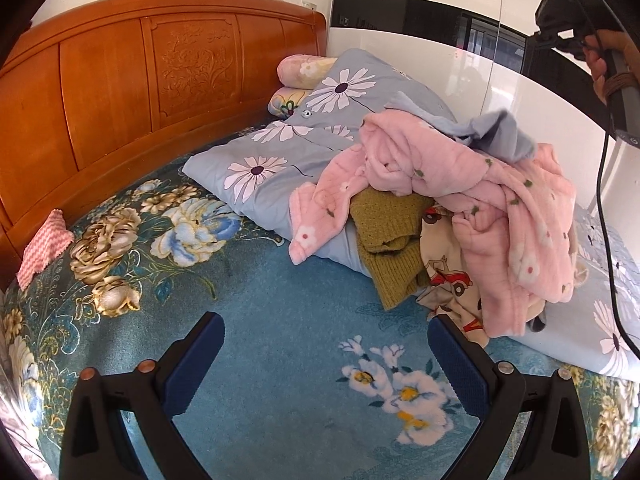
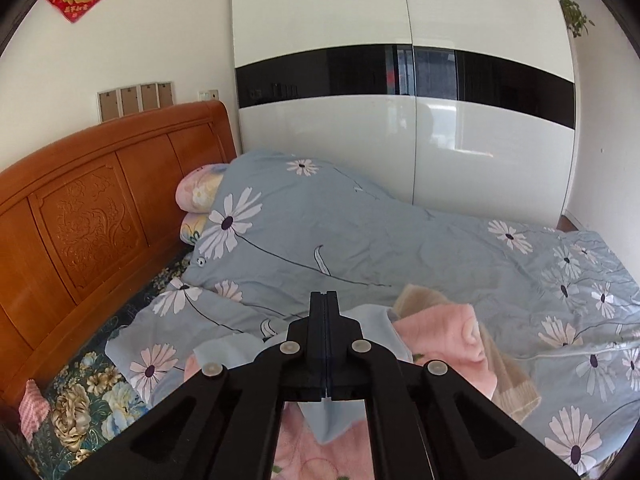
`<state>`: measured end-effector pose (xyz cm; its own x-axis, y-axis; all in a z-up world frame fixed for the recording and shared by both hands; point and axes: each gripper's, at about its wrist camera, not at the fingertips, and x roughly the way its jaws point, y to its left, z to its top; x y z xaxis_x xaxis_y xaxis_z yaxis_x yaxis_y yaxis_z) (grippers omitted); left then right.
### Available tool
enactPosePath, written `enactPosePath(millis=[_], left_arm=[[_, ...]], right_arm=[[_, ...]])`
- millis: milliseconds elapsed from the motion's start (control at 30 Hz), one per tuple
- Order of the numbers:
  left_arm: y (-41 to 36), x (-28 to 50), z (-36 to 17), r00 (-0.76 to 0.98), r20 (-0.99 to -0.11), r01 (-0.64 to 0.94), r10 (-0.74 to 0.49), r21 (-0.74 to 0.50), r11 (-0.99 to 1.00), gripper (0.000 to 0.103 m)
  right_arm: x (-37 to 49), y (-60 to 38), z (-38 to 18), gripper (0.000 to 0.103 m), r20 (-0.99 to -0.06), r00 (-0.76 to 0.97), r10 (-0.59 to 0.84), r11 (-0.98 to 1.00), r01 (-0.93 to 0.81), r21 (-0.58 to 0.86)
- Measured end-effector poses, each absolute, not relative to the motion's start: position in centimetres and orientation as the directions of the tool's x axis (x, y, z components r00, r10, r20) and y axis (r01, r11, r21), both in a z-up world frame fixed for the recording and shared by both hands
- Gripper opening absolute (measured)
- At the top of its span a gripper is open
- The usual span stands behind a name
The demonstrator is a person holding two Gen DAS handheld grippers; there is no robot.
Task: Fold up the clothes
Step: 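Grasp the light blue t-shirt in the pile with the right gripper, then lift the light blue t-shirt out of the pile with the right gripper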
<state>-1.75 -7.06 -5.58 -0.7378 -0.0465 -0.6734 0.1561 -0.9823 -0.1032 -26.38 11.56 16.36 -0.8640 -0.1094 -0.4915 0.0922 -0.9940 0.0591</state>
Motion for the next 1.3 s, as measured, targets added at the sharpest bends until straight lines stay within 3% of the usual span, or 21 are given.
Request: enactPosePath(millis=[100, 300, 333, 400, 433, 467, 733, 1033, 1133, 1300], left_arm=[[-6.2, -1.2, -4.9, -0.745, -0.666, 0.141, -0.038, -0.102, -0.985, 0.103], [-4.9, -0.3, -4.5, -0.747, -0.664, 0.107, -0.026, -0.081, -0.991, 0.103], [-4.8, -0.2, -4.5, -0.748, -0.663, 0.105, -0.029, -0.075, -0.992, 0.103], [-4.9, -0.1, -4.4, -0.75, -0.661, 0.106, -0.033, -0.071, -0.992, 0.103], [-5.0, -0.1, -4.5, -0.751, -0.66, 0.109, -0.033, -0.074, -0.991, 0.103], [-5.2, -0.2, -4.5, -0.751, -0.66, 0.112, -0.033, -0.078, -0.991, 0.103], [-6.6, -1.1, -6.3, -0.72, -0.693, 0.144, -0.047, -0.083, -0.986, 0.103], [-8.3, -1.4, -7.3, -0.708, -0.704, 0.175, -0.06, -0.092, -0.98, 0.103], [-8.7, -0.9, -6.7, -0.723, -0.686, 0.172, -0.075, -0.074, -0.982, 0.103], [-9.5, 0.1, -5.1, -0.742, -0.665, 0.193, -0.085, -0.092, -0.977, 0.103]], right_arm=[[-24.4, 11.4, 18.7, 0.0, -0.468, -0.872, -0.141, -0.988, 0.153, 0.013], [-23.2, 10.6, 14.9, 0.001, -0.574, -0.807, -0.14, -0.974, 0.217, -0.068], [-23.5, 10.6, 13.5, 0.006, -0.605, -0.784, -0.141, -0.973, 0.223, -0.063], [-24.0, 10.6, 10.9, 0.03, -0.662, -0.737, -0.134, -0.972, 0.228, -0.057], [-24.3, 10.5, 9.6, 0.048, -0.682, -0.72, -0.129, -0.973, 0.226, -0.054], [-24.6, 10.4, 8.4, 0.052, -0.694, -0.709, -0.125, -0.973, 0.225, -0.055], [-28.3, 9.3, 0.5, 0.052, -0.792, -0.606, 0.072, -0.97, 0.142, -0.196], [-30.8, 9.4, 1.3, 0.051, -0.74, -0.651, 0.167, -0.97, 0.026, -0.242], [-30.6, 10.6, 2.7, 0.01, -0.734, -0.667, 0.126, -0.989, -0.03, -0.142], [-29.4, 11.3, 6.7, 0.006, -0.7, -0.714, -0.004, -1.0, -0.014, 0.02]])
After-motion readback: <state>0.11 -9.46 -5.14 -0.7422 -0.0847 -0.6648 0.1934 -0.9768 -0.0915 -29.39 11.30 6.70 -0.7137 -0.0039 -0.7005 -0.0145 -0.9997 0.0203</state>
